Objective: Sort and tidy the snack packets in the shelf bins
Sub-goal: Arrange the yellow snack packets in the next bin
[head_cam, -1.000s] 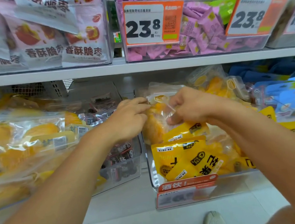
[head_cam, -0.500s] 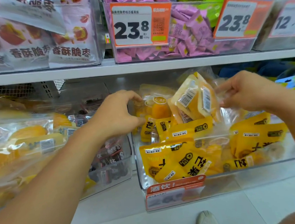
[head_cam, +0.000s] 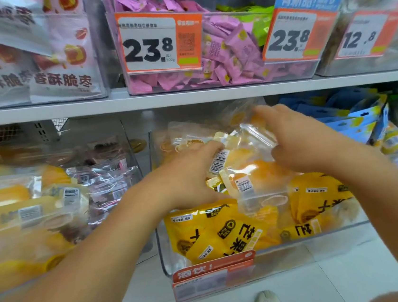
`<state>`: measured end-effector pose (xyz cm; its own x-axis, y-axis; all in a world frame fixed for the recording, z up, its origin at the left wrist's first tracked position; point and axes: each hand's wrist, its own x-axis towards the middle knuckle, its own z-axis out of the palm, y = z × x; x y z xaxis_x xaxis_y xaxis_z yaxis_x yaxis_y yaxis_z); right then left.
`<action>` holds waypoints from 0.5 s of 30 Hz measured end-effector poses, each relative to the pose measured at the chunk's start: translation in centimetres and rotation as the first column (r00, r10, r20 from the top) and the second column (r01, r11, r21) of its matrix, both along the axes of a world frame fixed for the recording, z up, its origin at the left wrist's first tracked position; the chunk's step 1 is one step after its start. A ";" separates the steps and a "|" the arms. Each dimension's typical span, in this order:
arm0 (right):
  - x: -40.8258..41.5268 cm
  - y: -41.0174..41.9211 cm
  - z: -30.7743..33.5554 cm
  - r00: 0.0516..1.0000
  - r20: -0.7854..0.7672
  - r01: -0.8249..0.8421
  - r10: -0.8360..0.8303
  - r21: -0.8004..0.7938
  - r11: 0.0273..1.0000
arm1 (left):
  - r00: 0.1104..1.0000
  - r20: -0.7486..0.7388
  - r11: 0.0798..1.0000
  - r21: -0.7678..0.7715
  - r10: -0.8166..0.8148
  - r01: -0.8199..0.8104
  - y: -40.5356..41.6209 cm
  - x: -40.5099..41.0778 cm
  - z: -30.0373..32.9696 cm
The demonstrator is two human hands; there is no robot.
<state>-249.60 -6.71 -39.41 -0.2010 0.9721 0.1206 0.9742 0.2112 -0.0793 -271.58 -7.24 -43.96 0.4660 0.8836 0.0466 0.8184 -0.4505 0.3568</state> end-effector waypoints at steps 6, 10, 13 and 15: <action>-3.8 -2.2 0.0 0.918 -0.223 -0.350 0.328 -0.065 0.934 | 0.968 0.248 0.999 -0.020 0.034 -0.030 0.3 -0.4 0.5; -2.4 -1.5 0.5 0.965 -0.093 -0.260 0.246 -0.198 0.945 | 0.933 0.321 0.981 0.051 0.163 -0.189 1.0 -4.0 1.4; -0.8 -0.6 1.5 0.985 0.036 -0.161 0.169 -0.163 0.973 | 0.962 0.179 0.939 0.241 0.207 -0.247 1.4 -5.6 1.9; -1.4 -0.2 1.1 0.976 -0.060 -0.213 0.210 -0.056 0.975 | 0.960 0.174 0.930 0.262 0.218 -0.259 2.1 -5.6 1.7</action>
<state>-250.95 -6.90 -38.32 -0.3976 0.9142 0.0782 0.9020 0.4051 -0.1493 -277.20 -5.15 -42.25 0.2141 0.9093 0.3569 0.8653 -0.3461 0.3627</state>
